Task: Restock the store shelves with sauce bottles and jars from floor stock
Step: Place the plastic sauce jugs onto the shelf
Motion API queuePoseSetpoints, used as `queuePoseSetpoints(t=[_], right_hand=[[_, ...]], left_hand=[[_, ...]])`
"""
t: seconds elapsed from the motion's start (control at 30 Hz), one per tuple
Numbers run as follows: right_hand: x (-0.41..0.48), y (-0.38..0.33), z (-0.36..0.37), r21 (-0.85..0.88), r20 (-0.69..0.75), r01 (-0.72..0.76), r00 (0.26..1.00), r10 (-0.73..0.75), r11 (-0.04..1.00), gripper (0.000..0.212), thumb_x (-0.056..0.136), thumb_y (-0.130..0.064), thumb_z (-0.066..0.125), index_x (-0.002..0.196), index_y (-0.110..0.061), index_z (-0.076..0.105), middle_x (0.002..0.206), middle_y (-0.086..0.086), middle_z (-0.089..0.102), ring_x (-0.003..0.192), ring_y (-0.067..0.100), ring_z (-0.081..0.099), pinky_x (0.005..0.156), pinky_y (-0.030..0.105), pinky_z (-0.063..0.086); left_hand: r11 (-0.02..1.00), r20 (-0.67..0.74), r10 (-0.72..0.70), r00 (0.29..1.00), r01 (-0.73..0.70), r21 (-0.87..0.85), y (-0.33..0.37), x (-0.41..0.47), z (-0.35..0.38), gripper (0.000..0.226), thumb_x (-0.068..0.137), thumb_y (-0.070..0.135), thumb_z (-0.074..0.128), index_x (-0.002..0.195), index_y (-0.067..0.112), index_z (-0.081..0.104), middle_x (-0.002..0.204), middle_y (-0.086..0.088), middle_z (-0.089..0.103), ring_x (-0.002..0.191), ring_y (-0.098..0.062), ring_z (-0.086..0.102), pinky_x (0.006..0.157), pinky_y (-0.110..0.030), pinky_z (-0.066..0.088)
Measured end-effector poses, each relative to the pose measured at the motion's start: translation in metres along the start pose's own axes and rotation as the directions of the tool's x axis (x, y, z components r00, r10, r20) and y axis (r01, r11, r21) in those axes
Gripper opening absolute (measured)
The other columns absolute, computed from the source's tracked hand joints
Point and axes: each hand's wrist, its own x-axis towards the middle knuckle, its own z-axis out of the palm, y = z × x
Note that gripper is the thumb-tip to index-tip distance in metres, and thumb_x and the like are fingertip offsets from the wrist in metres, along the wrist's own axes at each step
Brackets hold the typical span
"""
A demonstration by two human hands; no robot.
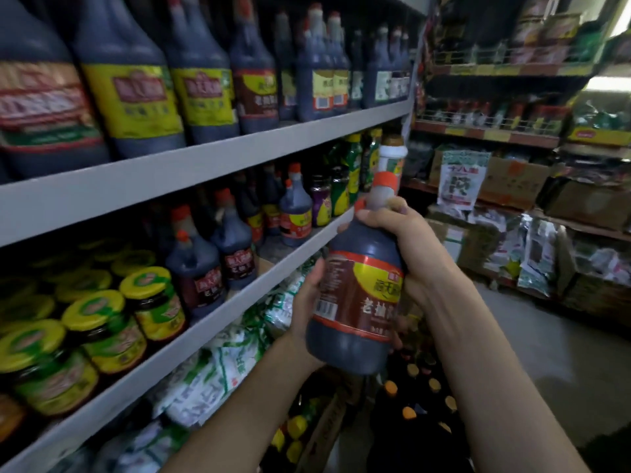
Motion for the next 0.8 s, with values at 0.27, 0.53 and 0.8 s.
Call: queuePoseSetpoints(t=[0.27, 0.53, 0.8], right_hand=[[0.027, 0.034, 0.024, -0.376, -0.165, 0.055, 0.978, -0.125, 0.925, 0.045, 0.062, -0.03, 0.068, 0.096, -0.004, 0.054, 0.087, 0.016, 0.066, 0.076, 0.03, 0.067, 0.07, 0.048, 0.057], [0.072, 0.068, 0.009, -0.321, -0.227, -0.083, 0.974, 0.009, 0.943, 0.03, 0.077, -0.012, 0.071, 0.102, -0.004, 0.056, 0.096, 0.019, 0.065, 0.084, 0.034, 0.067, 0.08, 0.053, 0.057], [0.11, 0.022, 0.072, -0.291, 0.014, 0.211, 0.976, -0.216, 0.933, 0.022, 0.067, -0.019, 0.072, 0.084, -0.013, 0.059, 0.08, 0.013, 0.065, 0.074, 0.028, 0.062, 0.07, 0.043, 0.05]], left_hand=[[0.92, -0.344, 0.265, 0.901, -0.129, 0.37, 0.035, -0.036, -0.007, 0.051, 0.082, 0.045, 0.055, 0.121, 0.014, 0.066, 0.114, -0.009, 0.072, 0.1, -0.021, 0.07, 0.074, -0.031, 0.059], [0.843, -0.315, 0.38, 0.87, -0.186, 0.505, 0.03, -0.017, -0.021, 0.028, 0.093, 0.041, 0.054, 0.097, 0.029, 0.079, 0.101, -0.005, 0.076, 0.092, -0.021, 0.073, 0.075, -0.03, 0.057], [0.705, -0.337, 0.52, 0.785, -0.17, 0.689, 0.104, -0.048, 0.002, 0.034, 0.1, 0.031, 0.045, 0.124, 0.011, 0.058, 0.122, -0.011, 0.064, 0.101, -0.014, 0.067, 0.095, -0.028, 0.051]])
